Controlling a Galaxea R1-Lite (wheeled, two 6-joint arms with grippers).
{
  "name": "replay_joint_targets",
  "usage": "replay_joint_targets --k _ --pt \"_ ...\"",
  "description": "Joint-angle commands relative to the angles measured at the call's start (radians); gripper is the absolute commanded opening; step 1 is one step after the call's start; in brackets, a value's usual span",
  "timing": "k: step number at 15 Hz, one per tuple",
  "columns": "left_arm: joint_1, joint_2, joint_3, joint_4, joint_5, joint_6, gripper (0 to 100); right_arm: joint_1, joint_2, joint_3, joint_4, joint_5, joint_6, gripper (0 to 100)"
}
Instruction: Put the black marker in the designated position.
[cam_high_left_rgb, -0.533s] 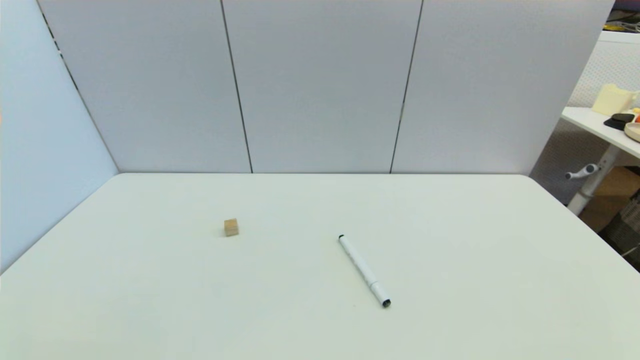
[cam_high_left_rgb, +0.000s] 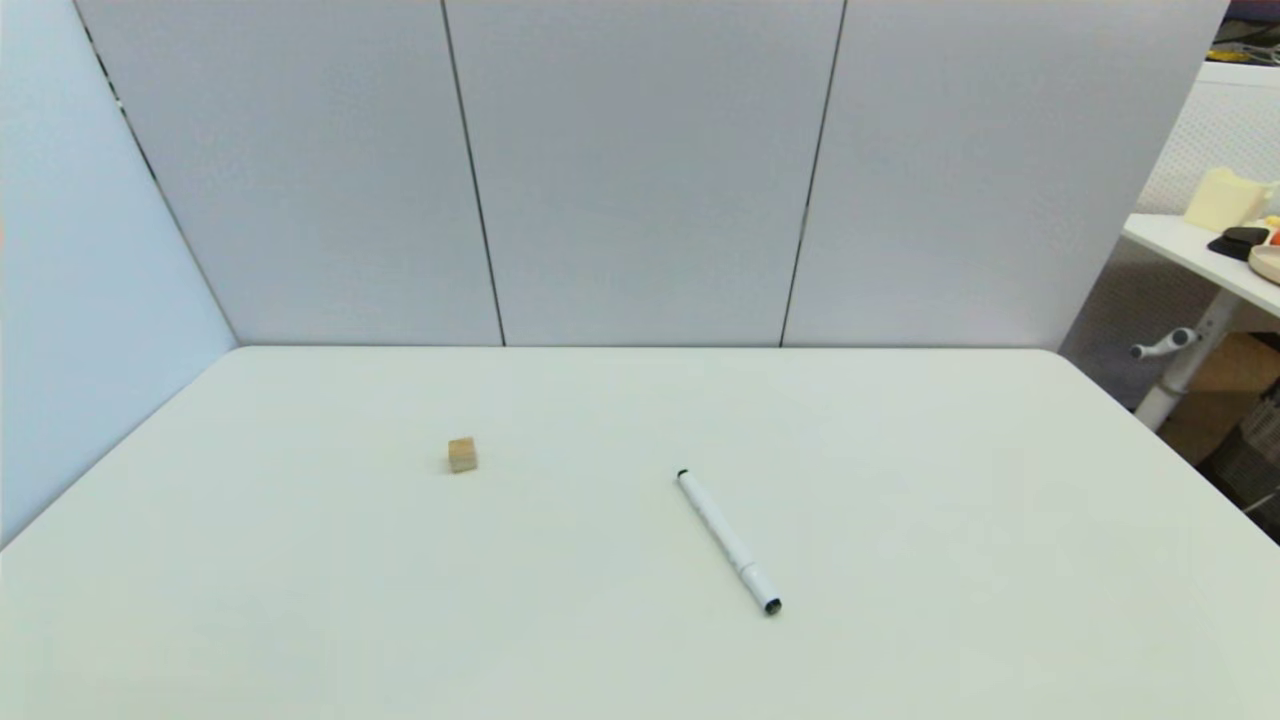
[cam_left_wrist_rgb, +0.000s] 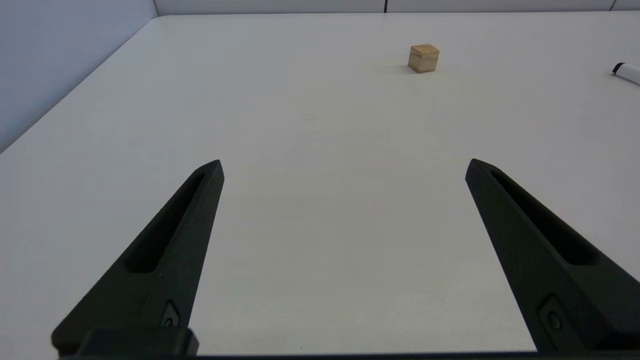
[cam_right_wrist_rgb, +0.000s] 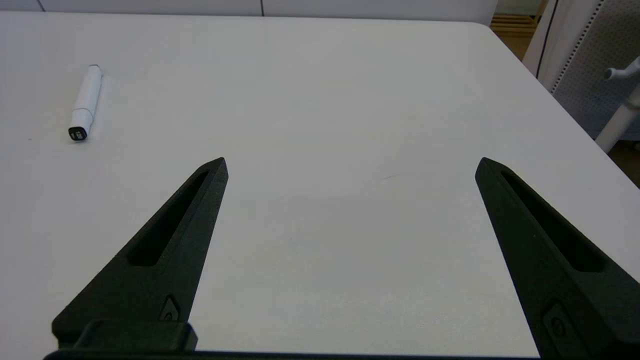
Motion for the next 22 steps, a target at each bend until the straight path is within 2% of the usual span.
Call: replay_joint_targets --k 1,8,11,14,16,20,22 --pt "0.0 0.0 0.0 0.0 0.0 0.0 100 0.0 0.001 0.0 0.0 0.0 0.0 100" --pt "0.0 0.0 0.0 -0.003 0.024 -0.032 100 0.0 0.001 0.0 0.0 0.0 0.0 100" --pt "-0.002 0.004 -0.032 0.017 0.017 -0.003 100 0.0 0.001 0.0 0.0 0.0 0.0 100" --pt "-0.003 0.184 -0.279 0.201 -0.065 0.098 100 0.0 0.001 0.0 0.0 0.0 0.0 100" --pt "-0.02 0.388 -0.46 0.27 -0.118 0.177 100 0.0 0.001 0.0 0.0 0.0 0.0 100" --pt "-0.107 0.848 -0.805 0.409 -0.158 0.39 100 0.0 0.001 0.0 0.0 0.0 0.0 100" --pt "-0.198 1.017 -0.939 0.483 -0.166 0.391 100 0.0 0.001 0.0 0.0 0.0 0.0 100"
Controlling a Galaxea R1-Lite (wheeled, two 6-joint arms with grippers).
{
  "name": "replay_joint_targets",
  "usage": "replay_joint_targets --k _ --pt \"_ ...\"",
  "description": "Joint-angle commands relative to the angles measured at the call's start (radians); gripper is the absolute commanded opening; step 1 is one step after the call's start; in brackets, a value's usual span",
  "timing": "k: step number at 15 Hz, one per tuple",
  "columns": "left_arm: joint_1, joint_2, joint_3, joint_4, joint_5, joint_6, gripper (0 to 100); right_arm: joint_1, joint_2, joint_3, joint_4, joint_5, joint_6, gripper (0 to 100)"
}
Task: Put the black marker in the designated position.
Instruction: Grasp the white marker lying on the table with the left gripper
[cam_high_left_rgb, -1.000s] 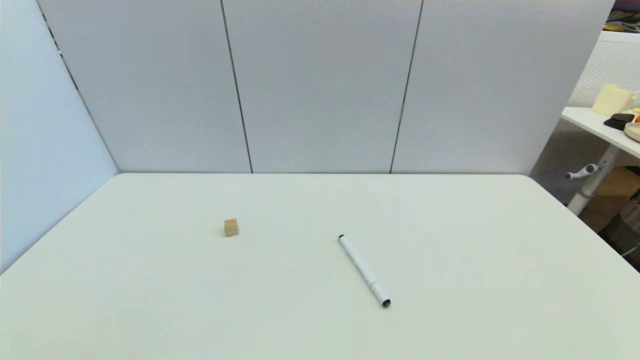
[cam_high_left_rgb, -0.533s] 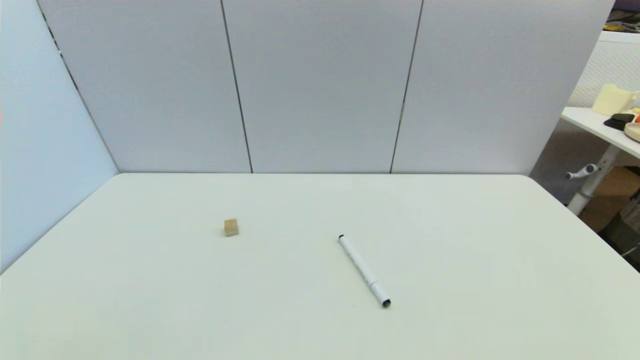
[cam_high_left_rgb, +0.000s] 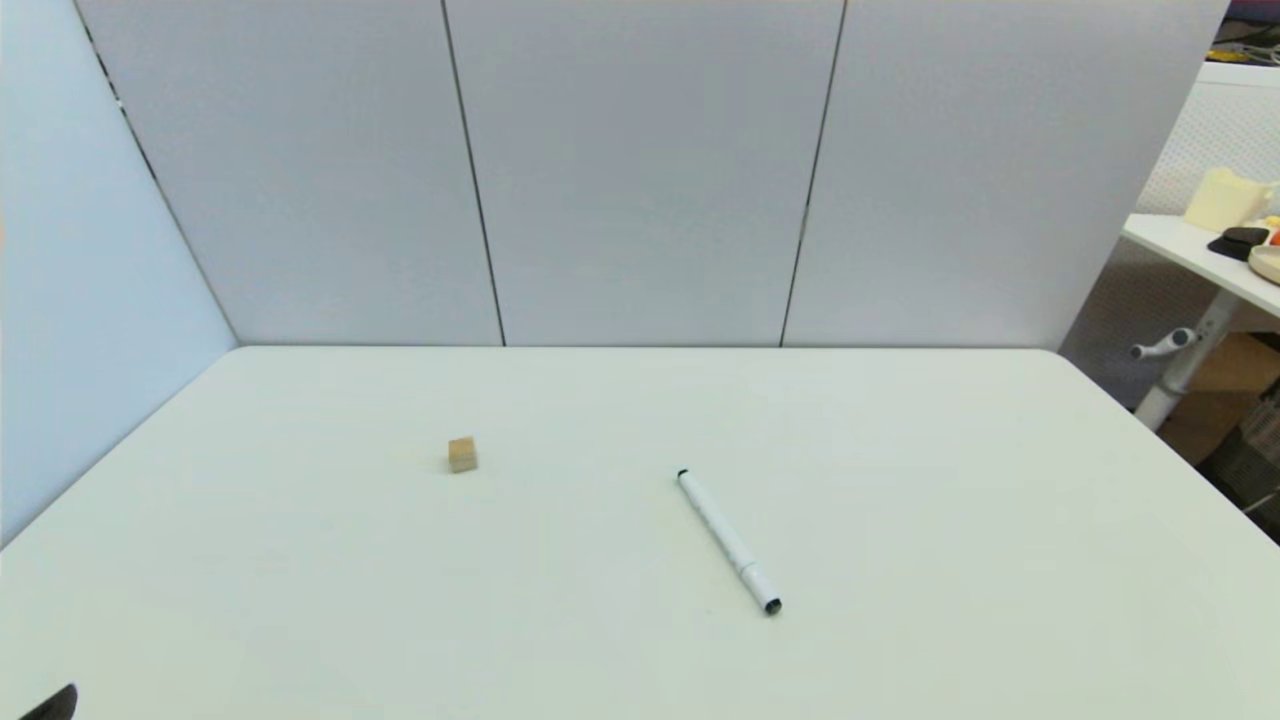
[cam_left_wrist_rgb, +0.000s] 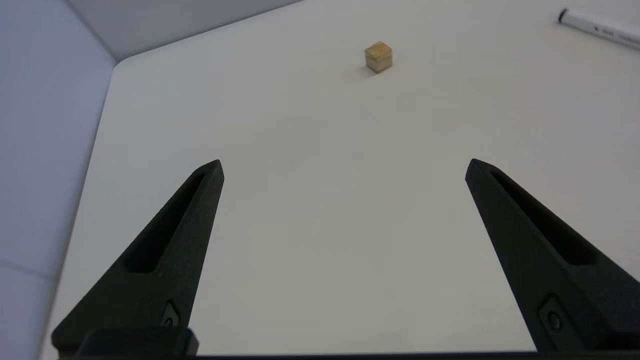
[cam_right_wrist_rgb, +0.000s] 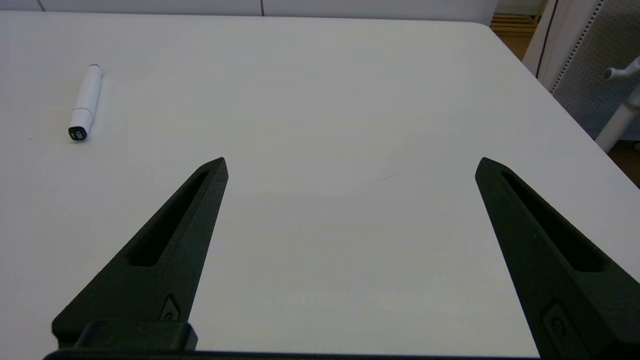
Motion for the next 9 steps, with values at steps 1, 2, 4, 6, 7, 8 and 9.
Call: replay_joint_targets --k 1,2,4,6,7,8,9 --pt "-0.197 0.58 -0.416 0.196 -0.049 0.131 100 0.0 0.001 0.0 0.0 0.0 0.0 100" --pt "-0.241 0.653 -0.458 0.21 -0.049 0.128 100 0.0 0.001 0.0 0.0 0.0 0.0 100" --pt "-0.33 0.811 -0.534 0.201 -0.049 0.103 100 0.0 0.001 0.0 0.0 0.0 0.0 100" --pt "-0.395 0.948 -0.625 0.191 -0.047 0.102 100 0.0 0.001 0.0 0.0 0.0 0.0 100" --pt "-0.427 1.011 -0.666 0.182 -0.047 0.097 100 0.0 0.001 0.0 0.0 0.0 0.0 100" --pt "-0.46 1.074 -0.703 0.168 -0.047 0.097 100 0.0 0.001 0.0 0.0 0.0 0.0 100" --pt "-0.49 1.15 -0.743 0.139 -0.049 0.097 100 0.0 0.001 0.0 0.0 0.0 0.0 100"
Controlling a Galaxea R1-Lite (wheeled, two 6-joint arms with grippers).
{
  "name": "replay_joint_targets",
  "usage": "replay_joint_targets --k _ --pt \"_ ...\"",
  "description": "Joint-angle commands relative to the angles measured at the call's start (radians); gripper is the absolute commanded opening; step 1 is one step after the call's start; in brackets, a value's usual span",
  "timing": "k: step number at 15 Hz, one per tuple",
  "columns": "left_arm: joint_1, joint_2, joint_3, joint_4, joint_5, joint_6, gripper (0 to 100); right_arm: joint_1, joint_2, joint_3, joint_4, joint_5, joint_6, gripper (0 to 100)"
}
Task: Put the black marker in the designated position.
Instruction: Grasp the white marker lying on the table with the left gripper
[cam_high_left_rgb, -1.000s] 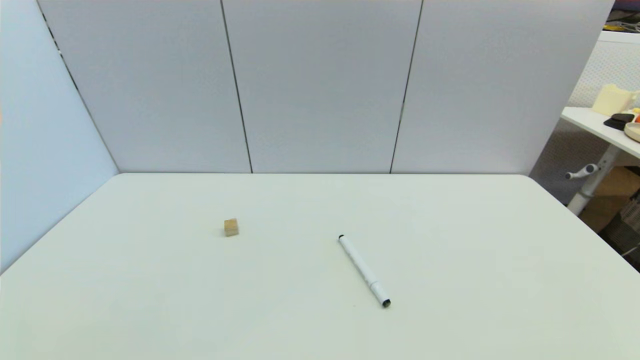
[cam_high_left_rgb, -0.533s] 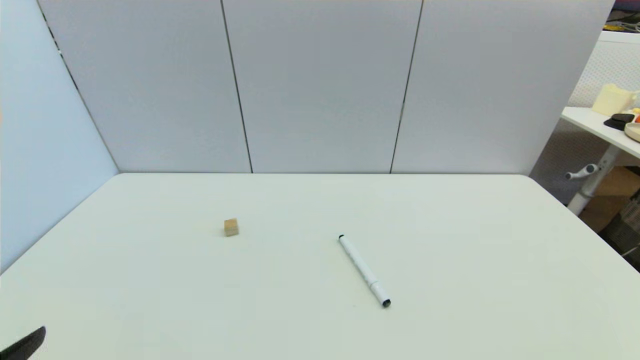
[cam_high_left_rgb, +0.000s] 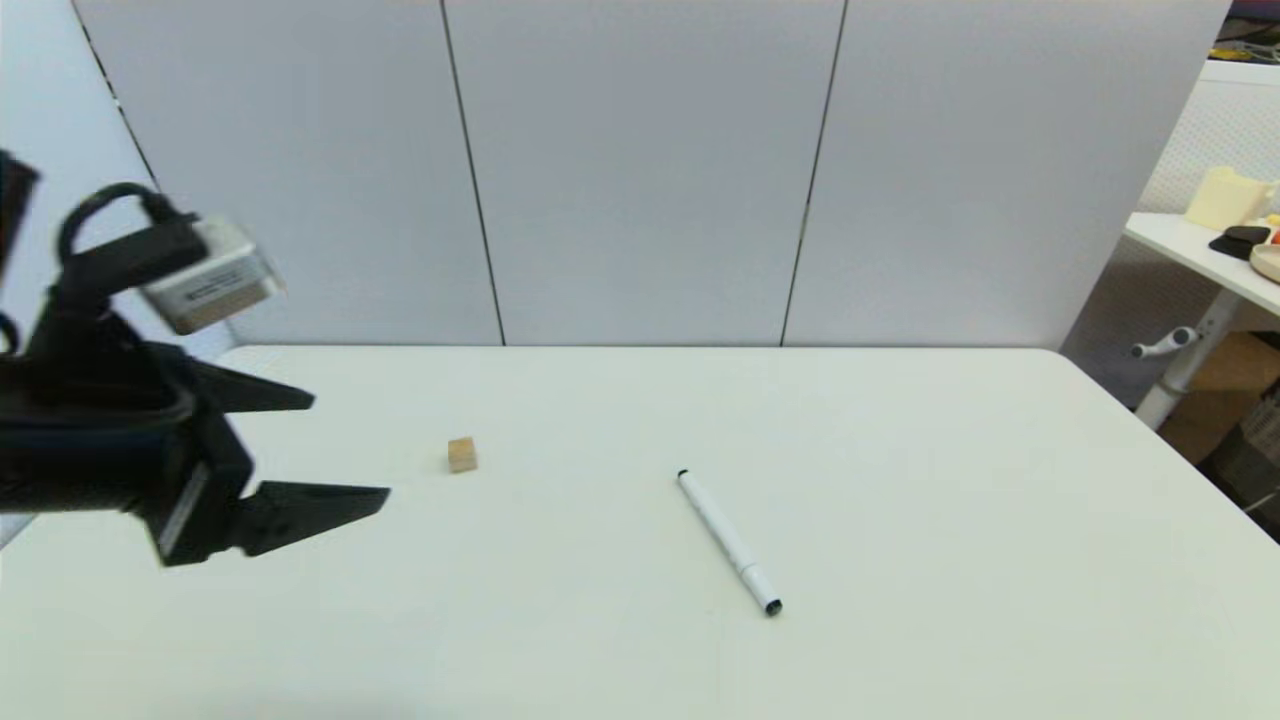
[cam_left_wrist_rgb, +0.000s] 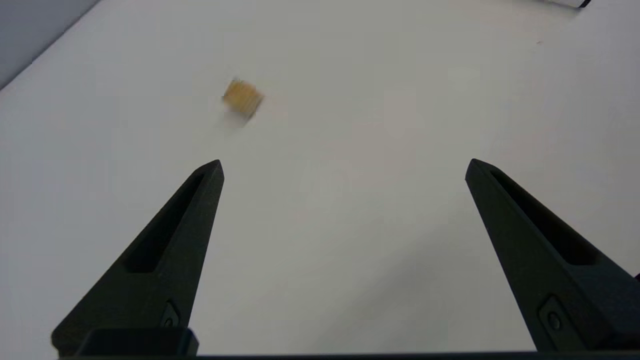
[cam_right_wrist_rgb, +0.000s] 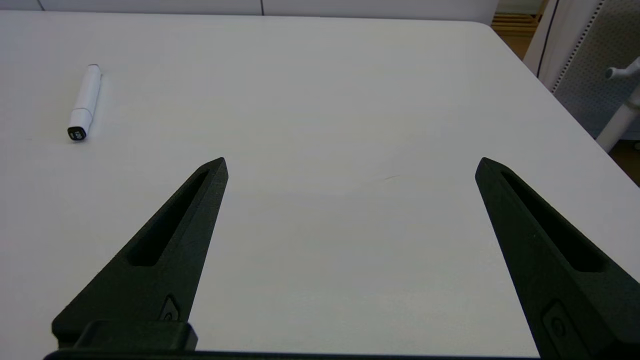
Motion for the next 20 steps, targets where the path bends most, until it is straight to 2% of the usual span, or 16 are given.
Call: replay_joint_targets --k 1,3,7,15,16,20 --pt "-0.172 0.395 -0.215 -0.064 -0.004 -0.003 100 0.0 0.001 0.0 0.0 0.001 0.0 100" --pt "-0.213 0.489 -0.329 -0.064 -0.004 -0.009 100 0.0 0.001 0.0 0.0 0.001 0.0 100" --pt "-0.322 0.628 -0.488 -0.067 0.016 -0.158 100 0.0 0.001 0.0 0.0 0.001 0.0 100" --pt "-0.406 0.789 -0.651 -0.067 0.058 -0.402 100 0.0 0.001 0.0 0.0 0.001 0.0 100" --pt "-0.411 0.798 -0.657 -0.069 0.076 -0.415 100 0.0 0.001 0.0 0.0 0.001 0.0 100" --pt "-0.438 0.814 -0.656 -0.066 0.269 -0.537 100 0.0 0.001 0.0 0.0 0.001 0.0 100"
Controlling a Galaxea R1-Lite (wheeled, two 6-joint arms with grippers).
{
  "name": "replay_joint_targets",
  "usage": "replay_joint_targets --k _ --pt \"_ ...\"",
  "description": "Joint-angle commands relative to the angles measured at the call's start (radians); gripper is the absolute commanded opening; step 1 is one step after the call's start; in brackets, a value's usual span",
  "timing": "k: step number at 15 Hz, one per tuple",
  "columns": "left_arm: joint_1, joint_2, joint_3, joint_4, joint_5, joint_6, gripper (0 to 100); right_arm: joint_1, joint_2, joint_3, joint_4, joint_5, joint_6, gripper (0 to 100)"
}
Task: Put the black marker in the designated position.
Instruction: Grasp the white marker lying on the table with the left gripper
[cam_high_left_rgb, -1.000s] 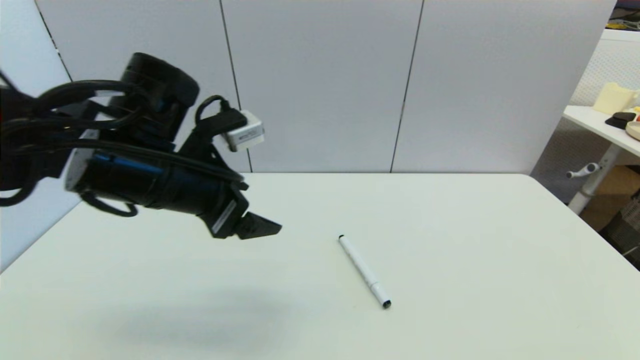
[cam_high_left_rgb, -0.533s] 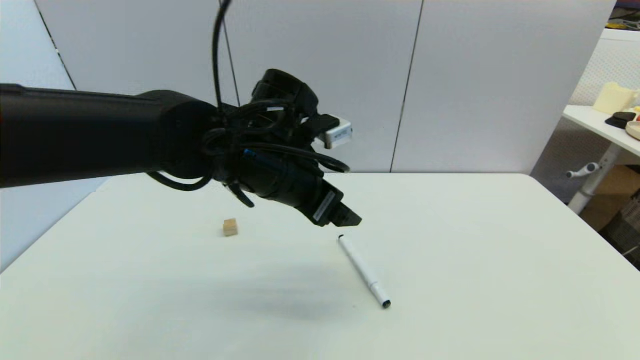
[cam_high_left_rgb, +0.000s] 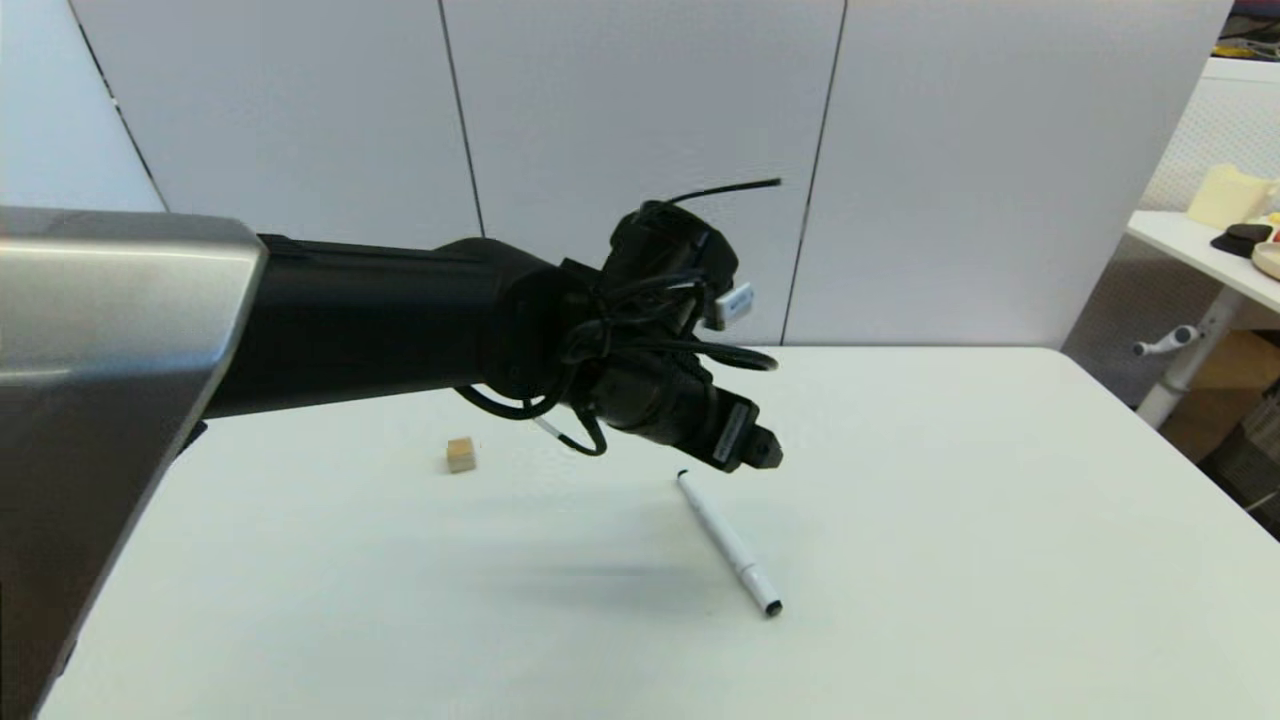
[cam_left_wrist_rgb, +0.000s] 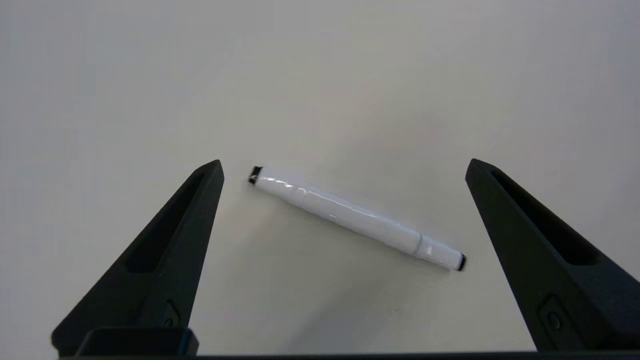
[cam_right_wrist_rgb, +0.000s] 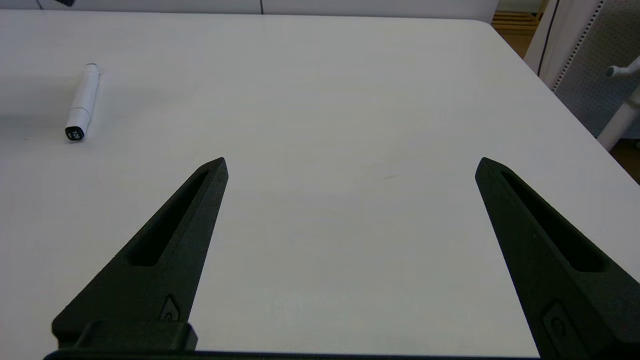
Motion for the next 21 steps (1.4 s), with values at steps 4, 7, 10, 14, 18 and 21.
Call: replay_joint_targets --k 4,7,10,14,18,21 --pt "-0.043 0.032 0.01 0.008 0.208 -0.129 100 0.0 0.001 0.0 0.0 0.0 -0.001 100" --pt "-0.062 0.038 0.011 0.006 0.248 -0.137 100 0.0 0.001 0.0 0.0 0.0 -0.001 100" --pt "-0.102 0.06 0.011 0.003 0.343 -0.223 100 0.0 0.001 0.0 0.0 0.0 -0.001 100" --pt "-0.115 0.075 0.013 0.006 0.402 -0.313 100 0.0 0.001 0.0 0.0 0.0 -0.001 100" --pt "-0.121 0.077 0.013 0.003 0.489 -0.378 100 0.0 0.001 0.0 0.0 0.0 -0.001 100" --pt "-0.144 0.089 0.016 0.008 0.512 -0.468 100 0.0 0.001 0.0 0.0 0.0 -0.001 100"
